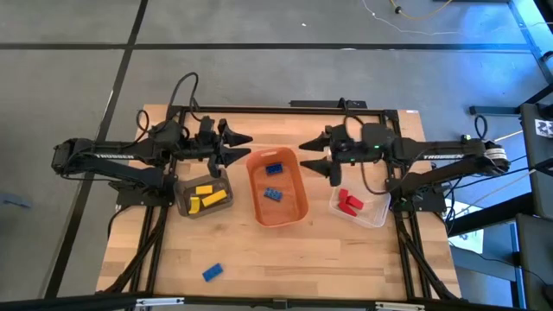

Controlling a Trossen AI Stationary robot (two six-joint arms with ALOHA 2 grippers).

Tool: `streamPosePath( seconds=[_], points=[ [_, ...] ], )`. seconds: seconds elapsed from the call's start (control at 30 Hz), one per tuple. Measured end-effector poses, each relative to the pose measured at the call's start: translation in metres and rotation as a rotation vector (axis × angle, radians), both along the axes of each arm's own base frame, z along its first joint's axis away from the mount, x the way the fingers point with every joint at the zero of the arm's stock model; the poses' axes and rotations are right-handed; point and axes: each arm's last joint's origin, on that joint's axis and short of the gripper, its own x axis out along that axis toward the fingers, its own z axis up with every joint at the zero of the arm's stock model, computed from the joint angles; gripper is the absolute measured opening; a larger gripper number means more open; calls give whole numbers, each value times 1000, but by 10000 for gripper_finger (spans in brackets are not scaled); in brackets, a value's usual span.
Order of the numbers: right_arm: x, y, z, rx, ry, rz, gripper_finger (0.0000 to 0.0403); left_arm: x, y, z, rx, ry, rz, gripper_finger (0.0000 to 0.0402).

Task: Sort & place blocks by color
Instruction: Put the blue game piece into the orange bin

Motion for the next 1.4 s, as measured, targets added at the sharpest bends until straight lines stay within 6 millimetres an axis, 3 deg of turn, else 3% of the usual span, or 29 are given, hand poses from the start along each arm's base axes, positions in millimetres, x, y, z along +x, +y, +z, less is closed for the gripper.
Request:
streamPosePath(
  seconds=[0.13,0.67,0.83,1.0,1.13,1.27,1.4],
  points=[
    [-3,1,9,-26,-142,12,306,0,0,-2,63,29,16,205],
    [-3,1,8,-90,-133,16,306,1,0,-7,85,84,21,205],
    [-3,1,7,-89,-120,17,306,0,-11,-8,-72,348,-68,204],
    [-3,1,5,-88,-102,17,306,-6,-49,-11,-206,762,-216,204],
    [-3,1,5,-88,-100,18,306,-8,-99,-19,-318,1017,-325,204],
    [-3,1,4,-88,-89,18,306,-10,-162,-43,-339,1222,-414,204],
    [-3,1,1,-86,-52,19,306,-13,-218,-81,-416,1399,-374,204]
  ],
)
